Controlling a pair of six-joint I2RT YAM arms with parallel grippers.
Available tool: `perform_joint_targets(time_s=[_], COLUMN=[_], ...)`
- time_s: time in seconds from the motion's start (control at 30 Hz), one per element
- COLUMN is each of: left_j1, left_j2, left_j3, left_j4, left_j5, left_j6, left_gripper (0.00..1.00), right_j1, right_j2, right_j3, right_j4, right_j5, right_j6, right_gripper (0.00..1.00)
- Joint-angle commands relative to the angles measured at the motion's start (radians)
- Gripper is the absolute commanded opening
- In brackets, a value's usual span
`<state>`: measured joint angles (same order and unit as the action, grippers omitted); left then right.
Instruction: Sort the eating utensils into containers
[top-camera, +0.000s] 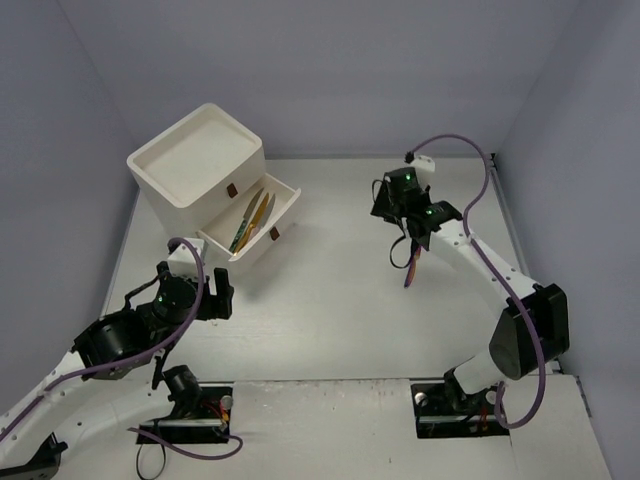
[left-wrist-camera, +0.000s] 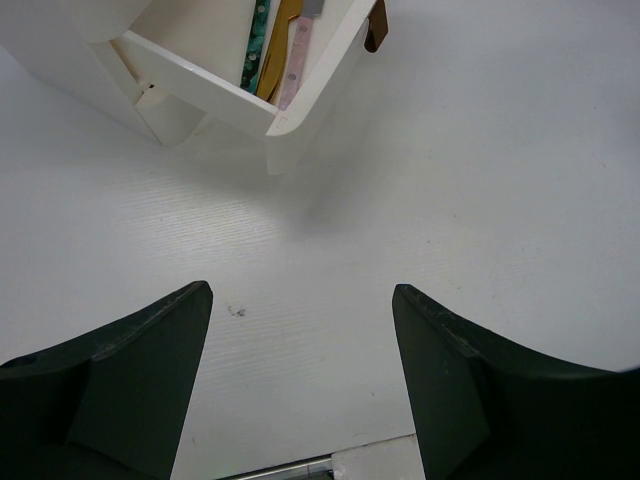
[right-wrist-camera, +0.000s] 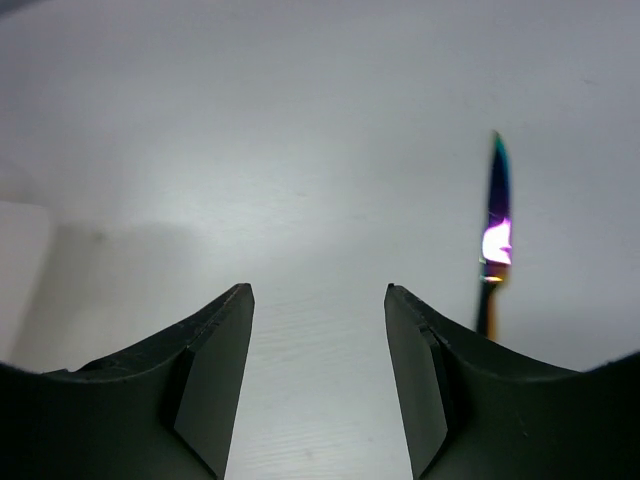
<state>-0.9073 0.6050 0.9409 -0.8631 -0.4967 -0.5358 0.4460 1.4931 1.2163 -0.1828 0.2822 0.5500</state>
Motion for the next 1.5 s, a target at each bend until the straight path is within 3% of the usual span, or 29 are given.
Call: perform_joint_targets(time_s=[0.0,0.17,0.87,1.1,1.33,1.47], left_j1=[0.008,0.008,0.008,0.008,0.008,0.008], left_j2=[0.020,0.018,-0.005,-0.002,-0.003,-0.003], left_j3=[0.039,0.035,0.016,0.016,0.010,0.013], left_j4=[0.044,0.042,0.041,0.042,0.041,0.042], left_j5=[-0.001,0.007,0.015,0.012,0.015,0.017], left_j6=[-0.018,-0.022,-0.030,-0.029,-0.030,-0.030], left_gripper=[0.70,0.70,0.70,0.70,0.70,0.70], right_j1=[-0.087,-0.168,-0.232,-0.235,-0.236,-0.234], right_j2=[-0.026,0.018,0.263,0.303,0.343,0.320], right_j3=[-0.123,-0.195,-0.219,-0.235,-0.223,-0.206], right_j4=[-0.075,-0.076,0.023,0.043,0.047,0.050], right_j5=[-0.002,-0.037,-0.145,-0.164,-0.152,-0.175], right_j6=[-0.072,-0.096,-0.086,-0.087,-0.098,-0.113], right_gripper=[0.52,0.52,0.39,0.27,0.00,0.00])
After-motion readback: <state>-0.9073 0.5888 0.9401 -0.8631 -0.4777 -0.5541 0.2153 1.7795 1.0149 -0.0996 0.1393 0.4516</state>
